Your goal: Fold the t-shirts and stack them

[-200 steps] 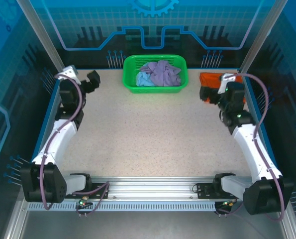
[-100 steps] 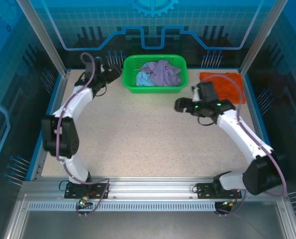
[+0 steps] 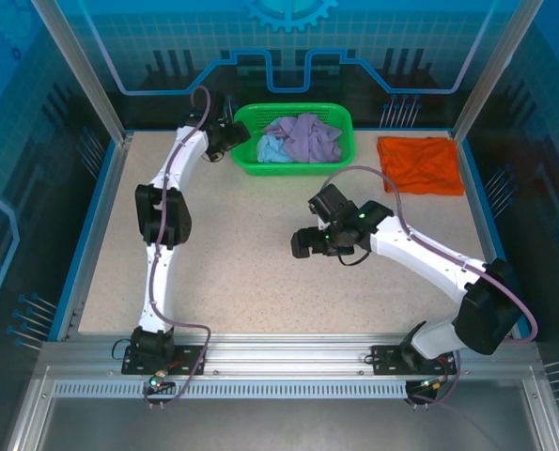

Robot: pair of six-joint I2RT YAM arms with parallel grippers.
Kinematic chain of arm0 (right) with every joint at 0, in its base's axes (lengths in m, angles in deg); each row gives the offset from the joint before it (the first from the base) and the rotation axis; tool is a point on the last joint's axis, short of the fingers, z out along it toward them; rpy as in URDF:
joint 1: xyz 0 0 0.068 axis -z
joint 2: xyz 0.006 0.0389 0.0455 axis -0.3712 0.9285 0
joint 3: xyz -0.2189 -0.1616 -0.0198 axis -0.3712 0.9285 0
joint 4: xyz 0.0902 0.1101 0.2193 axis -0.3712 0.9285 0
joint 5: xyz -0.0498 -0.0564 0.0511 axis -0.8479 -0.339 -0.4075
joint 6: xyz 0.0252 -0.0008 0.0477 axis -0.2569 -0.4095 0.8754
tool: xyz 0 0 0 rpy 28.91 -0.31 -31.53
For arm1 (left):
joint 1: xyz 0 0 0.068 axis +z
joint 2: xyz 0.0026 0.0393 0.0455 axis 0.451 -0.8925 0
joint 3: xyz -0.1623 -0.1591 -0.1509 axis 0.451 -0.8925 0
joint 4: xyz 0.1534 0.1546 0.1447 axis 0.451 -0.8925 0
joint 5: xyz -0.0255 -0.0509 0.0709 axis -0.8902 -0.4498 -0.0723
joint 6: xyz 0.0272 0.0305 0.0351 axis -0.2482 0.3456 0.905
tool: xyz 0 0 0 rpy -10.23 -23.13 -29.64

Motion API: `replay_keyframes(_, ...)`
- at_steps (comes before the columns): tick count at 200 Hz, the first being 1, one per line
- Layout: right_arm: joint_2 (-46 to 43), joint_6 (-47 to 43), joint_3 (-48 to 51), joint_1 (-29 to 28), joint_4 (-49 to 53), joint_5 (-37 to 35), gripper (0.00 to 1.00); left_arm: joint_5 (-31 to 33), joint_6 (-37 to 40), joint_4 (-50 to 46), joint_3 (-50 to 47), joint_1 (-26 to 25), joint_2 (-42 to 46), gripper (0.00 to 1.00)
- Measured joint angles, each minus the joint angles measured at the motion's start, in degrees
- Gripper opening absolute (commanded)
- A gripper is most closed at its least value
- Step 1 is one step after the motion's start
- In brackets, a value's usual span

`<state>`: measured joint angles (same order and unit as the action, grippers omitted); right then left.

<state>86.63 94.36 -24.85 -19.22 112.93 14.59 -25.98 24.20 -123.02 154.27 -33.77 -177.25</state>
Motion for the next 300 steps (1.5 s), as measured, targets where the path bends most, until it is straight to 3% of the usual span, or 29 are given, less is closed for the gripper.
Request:
replay_keyframes(67,-2.4,2.5,-1.5,0.3,6.7,-5.0,0.89,-3.9,-3.5,-1.0,0.1,0.7,-4.6,0.27)
replay_keyframes(95,-1.6,3.7,-5.4,1.5,8.1,-6.5,0.89,-4.2,-5.0,3.6,-8.4,0.9,-0.6,0.24)
replay_keyframes(113,0.5,4.1,-9.1,2.6,8.6,-7.1,0.89,-4.2,-6.6,7.0,-16.8,1.1,4.1,0.14)
replay_keyframes(150,7.3,3.7,-15.9,5.8,7.9,-7.3,0.86,-4.3,-7.8,12.3,-30.1,1.8,11.8,0.08)
replay_keyframes(186,16.9,1.2,-25.6,9.6,6.7,-4.6,0.8,-2.4,-12.1,18.0,-51.1,2.2,25.7,0.04)
replay_keyframes(216,21.1,-0.3,-29.4,10.1,5.7,-0.5,0.78,0.0,-17.3,19.5,-67.5,2.2,39.9,0.04)
replay_keyframes(247,21.2,-1.2,-27.5,10.0,4.8,3.4,0.78,2.4,-18.3,19.0,-75.5,2.2,47.4,0.07)
replay_keyframes(258,21.3,-2.1,-27.5,9.9,4.5,4.5,0.79,2.9,-18.1,20.1,-77.6,2.2,48.6,0.18)
replay_keyframes(279,23.6,-3.0,-31.1,9.5,4.9,5.9,0.8,3.0,-17.4,22.0,-80.7,2.6,49.5,0.22)
replay_keyframes(300,30.1,-3.1,-40.3,8.4,6.3,6.8,0.81,3.0,-15.8,21.9,-81.4,3.5,49.3,0.52)
